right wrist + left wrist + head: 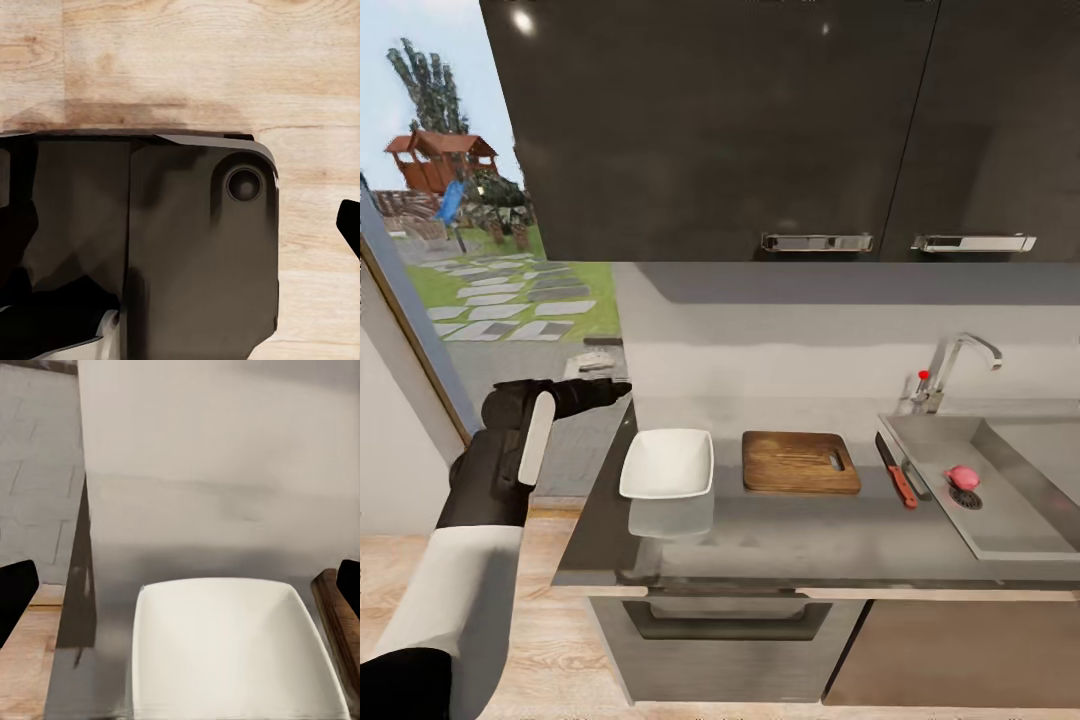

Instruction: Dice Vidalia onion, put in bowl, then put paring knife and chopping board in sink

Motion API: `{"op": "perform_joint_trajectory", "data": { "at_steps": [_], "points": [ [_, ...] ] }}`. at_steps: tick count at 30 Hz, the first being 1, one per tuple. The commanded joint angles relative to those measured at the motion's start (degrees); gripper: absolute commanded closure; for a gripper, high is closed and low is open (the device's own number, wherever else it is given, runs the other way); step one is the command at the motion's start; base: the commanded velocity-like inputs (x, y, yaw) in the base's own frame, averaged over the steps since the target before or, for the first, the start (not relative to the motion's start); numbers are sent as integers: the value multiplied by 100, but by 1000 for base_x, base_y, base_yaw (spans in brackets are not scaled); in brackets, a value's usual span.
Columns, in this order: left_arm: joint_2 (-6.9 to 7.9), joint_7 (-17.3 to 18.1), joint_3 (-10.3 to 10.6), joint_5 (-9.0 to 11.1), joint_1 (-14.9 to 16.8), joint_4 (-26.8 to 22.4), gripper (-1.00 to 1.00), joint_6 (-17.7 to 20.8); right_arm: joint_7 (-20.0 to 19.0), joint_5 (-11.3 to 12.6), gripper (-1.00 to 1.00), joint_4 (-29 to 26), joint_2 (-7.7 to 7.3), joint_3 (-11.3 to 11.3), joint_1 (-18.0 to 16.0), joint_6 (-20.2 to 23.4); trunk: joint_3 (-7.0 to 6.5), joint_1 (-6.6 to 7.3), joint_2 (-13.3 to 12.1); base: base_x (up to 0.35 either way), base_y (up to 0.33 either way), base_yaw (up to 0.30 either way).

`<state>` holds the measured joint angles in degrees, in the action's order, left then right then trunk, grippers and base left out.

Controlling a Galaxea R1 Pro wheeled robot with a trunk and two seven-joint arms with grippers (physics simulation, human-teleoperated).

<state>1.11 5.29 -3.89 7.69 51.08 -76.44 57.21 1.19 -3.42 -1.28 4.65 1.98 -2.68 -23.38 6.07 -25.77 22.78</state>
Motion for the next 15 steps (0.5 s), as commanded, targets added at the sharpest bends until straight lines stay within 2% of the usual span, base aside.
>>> {"op": "perform_joint_trajectory", "data": {
  "at_steps": [1, 6, 15],
  "points": [
    [1, 7, -7, 21, -16, 26, -100, 26, 12, -36, -100, 4, 1, 22, -4, -18, 13, -2, 14, -202, 0, 0],
    [3, 7, -7, 14, -169, 163, -100, 12, 12, -36, -100, 4, 1, 29, -4, -18, 13, -2, 14, -295, 0, 0],
    [4, 9, -7, 13, -219, 391, -100, 1, 4, -74, -100, 4, -11, -2, -4, -33, 13, -2, 14, -335, 0, 0]
  ]
}}
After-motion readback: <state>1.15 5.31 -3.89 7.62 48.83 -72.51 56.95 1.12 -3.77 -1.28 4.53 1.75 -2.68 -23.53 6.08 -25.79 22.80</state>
